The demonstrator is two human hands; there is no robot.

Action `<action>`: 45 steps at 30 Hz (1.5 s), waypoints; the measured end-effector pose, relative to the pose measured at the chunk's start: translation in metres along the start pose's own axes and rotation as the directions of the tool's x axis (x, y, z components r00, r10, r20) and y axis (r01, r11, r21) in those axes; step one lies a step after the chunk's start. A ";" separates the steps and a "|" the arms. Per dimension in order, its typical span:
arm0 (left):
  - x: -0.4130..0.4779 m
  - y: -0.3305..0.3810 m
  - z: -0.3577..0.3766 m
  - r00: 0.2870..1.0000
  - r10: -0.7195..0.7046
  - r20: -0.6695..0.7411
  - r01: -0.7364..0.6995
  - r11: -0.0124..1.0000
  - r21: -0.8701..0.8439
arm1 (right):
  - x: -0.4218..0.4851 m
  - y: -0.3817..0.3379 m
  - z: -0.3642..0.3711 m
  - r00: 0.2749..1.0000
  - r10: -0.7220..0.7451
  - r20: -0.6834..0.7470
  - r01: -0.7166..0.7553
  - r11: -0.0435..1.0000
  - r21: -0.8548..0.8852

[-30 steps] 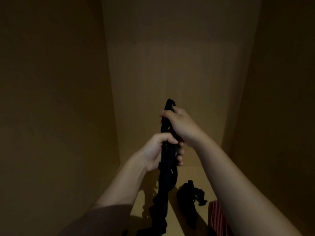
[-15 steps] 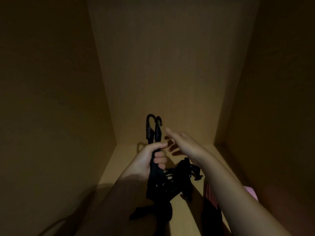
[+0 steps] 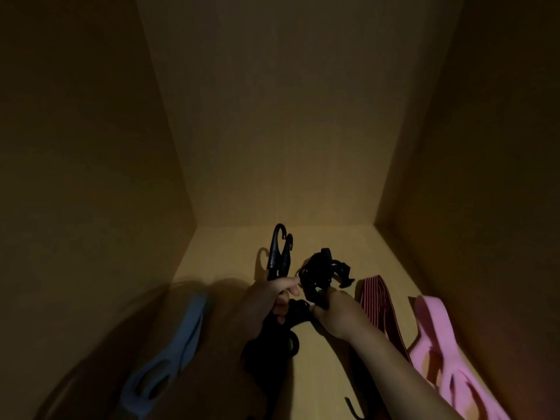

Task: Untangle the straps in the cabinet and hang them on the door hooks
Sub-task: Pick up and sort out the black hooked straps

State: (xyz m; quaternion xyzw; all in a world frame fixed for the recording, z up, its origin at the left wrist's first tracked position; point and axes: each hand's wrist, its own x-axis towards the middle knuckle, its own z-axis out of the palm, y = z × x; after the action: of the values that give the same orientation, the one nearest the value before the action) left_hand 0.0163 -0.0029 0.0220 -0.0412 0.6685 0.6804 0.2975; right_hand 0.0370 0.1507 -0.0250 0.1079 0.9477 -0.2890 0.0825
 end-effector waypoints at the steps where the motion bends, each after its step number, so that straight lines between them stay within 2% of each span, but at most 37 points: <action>1: 0.000 0.001 0.000 1.000 0.005 -0.003 -0.005 1.000 0.002 | -0.001 0.001 0.001 1.000 -0.011 0.016 0.011 1.000 -0.011; 5: -0.001 0.003 -0.003 0.999 0.036 -0.002 -0.036 0.999 -0.018 | -0.007 0.002 -0.003 0.990 -0.058 0.131 0.049 0.997 0.067; 7: 0.000 0.002 -0.005 0.999 0.048 0.002 -0.048 0.998 -0.030 | -0.008 0.006 -0.003 0.987 -0.097 0.124 0.098 0.995 -0.002; 9: -0.001 0.001 -0.006 0.998 0.059 0.003 -0.059 0.998 -0.029 | -0.006 0.010 0.002 0.989 -0.142 0.046 0.144 0.988 -0.061; 13: -0.003 0.002 -0.007 0.995 0.093 -0.024 -0.094 0.996 -0.009 | -0.005 0.011 0.005 0.971 -0.192 -0.141 0.192 0.981 -0.015; 18: -0.003 0.005 -0.009 0.987 0.149 -0.065 -0.150 0.989 -0.016 | -0.005 -0.008 -0.015 0.875 -0.252 -0.414 0.316 0.944 0.092; 24: -0.005 0.014 -0.010 0.960 0.256 -0.110 -0.265 0.961 -0.078 | -0.009 -0.040 -0.050 0.789 -0.251 -0.561 0.459 0.848 0.265; 28: -0.010 0.028 -0.003 0.934 0.332 -0.128 -0.339 0.940 -0.034 | -0.022 -0.070 -0.079 0.833 -0.264 -0.486 0.488 0.764 0.422; 31: -0.017 0.039 0.004 0.925 0.376 -0.061 -0.374 0.927 0.040 | -0.031 -0.093 -0.096 0.859 -0.282 -0.427 0.488 0.703 0.518; 33: -0.020 0.045 0.009 0.904 0.428 -0.009 -0.425 0.900 0.098 | -0.031 -0.105 -0.105 0.878 -0.245 -0.411 0.468 0.618 0.631; 36: -0.023 0.054 0.011 0.879 0.475 -0.036 -0.467 0.874 0.130 | -0.025 -0.118 -0.114 0.907 -0.187 -0.378 0.421 0.442 0.792; 40: -0.028 0.066 0.004 0.875 0.484 -0.001 -0.476 0.862 0.177 | -0.022 -0.121 -0.116 0.921 -0.197 -0.336 0.387 0.370 0.844; 43: -0.032 0.073 0.000 0.882 0.471 -0.008 -0.469 0.881 0.063 | -0.021 -0.116 -0.117 0.926 -0.261 -0.272 0.344 0.288 0.894; 44: -0.032 0.076 -0.001 0.890 0.455 -0.026 -0.456 0.890 -0.031 | -0.021 -0.112 -0.117 0.925 -0.271 -0.266 0.343 0.295 0.892; 45: -0.031 0.079 -0.003 0.901 0.432 -0.039 -0.433 0.890 -0.142 | -0.021 -0.107 -0.116 0.923 -0.275 -0.268 0.355 0.345 0.869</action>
State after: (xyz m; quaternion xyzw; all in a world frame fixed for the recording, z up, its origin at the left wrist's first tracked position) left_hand 0.0047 -0.0108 0.1063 0.0842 0.6098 0.7768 0.1327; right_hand 0.0191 0.1258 0.1312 -0.0387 0.6445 -0.7593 -0.0814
